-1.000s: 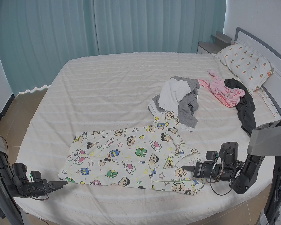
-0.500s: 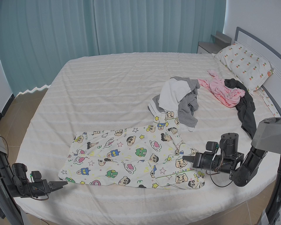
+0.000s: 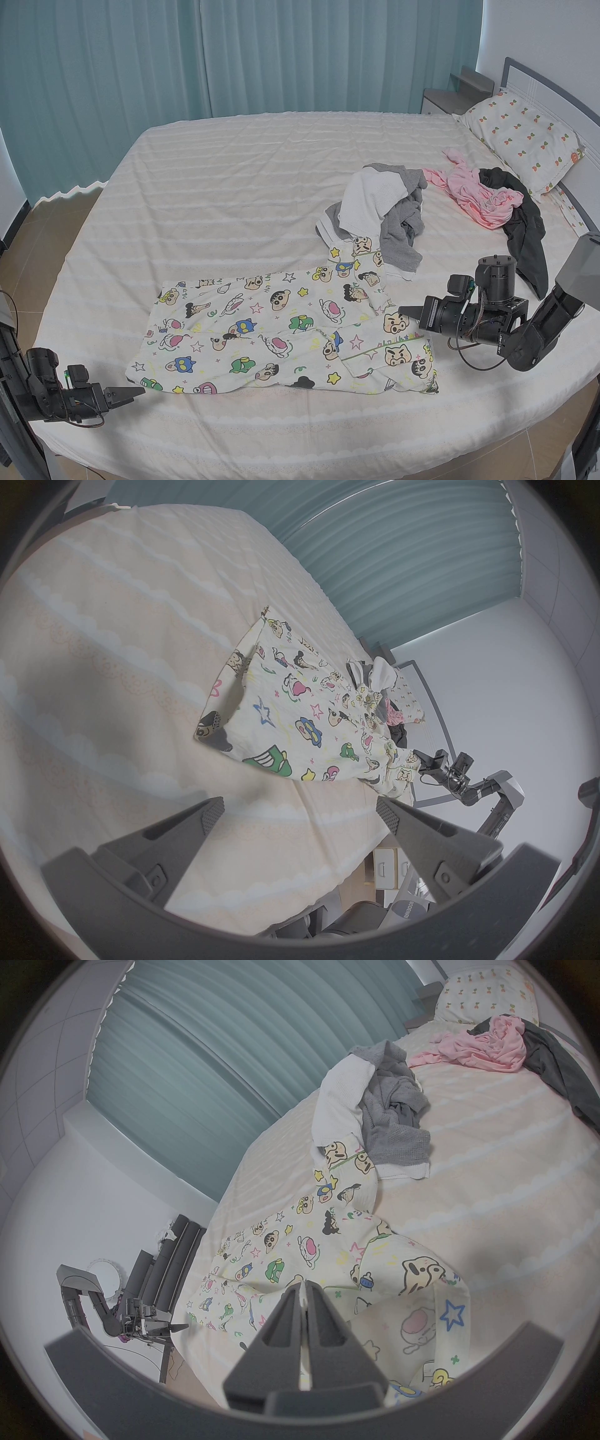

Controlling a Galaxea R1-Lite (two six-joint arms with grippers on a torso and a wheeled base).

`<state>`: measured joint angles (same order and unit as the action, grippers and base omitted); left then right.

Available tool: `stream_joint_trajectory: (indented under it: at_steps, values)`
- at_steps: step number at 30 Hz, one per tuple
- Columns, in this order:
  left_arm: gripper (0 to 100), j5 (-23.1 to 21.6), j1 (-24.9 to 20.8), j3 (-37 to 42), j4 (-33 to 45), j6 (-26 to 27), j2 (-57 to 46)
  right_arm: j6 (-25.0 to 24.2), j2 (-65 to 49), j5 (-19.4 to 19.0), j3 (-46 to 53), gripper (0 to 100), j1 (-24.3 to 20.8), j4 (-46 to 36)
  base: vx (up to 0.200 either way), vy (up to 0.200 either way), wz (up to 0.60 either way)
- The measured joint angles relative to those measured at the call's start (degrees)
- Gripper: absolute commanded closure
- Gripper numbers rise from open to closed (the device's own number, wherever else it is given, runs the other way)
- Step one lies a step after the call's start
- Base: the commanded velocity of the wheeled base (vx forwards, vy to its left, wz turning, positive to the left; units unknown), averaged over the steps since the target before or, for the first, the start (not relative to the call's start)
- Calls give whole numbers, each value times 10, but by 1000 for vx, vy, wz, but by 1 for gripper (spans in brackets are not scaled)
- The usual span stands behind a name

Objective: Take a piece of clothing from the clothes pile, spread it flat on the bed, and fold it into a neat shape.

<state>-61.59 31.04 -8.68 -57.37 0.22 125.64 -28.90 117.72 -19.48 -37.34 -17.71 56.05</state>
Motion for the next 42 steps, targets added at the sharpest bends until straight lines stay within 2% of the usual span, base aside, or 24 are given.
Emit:
stream_joint_trajectory:
  at_steps: [10,13,14,23,28,34,38,42]
  values:
    - [0,0,-1,0,0,0,0,6,20,1,16,100,-3,-14,0,0,0]
    - [0,0,-1,0,0,0,0,8,35,13,15,100,-3,-12,0,0,0]
    - [0,0,-1,0,0,0,0,9,41,22,13,0,-2,-12,0,0,0]
    - [0,0,-1,0,0,0,0,9,62,38,9,0,1,-8,0,0,0]
    - [0,0,-1,0,0,0,0,3,33,64,16,0,3,-7,0,0,0]
    - [0,0,-1,0,0,0,0,-39,-32,82,74,0,-25,-9,0,0,0]
    - [0,0,-1,1,0,0,0,-35,-63,58,127,0,-36,-10,0,0,0]
    - [0,0,-1,2,0,0,0,24,-71,0,159,0,-10,-9,0,0,0]
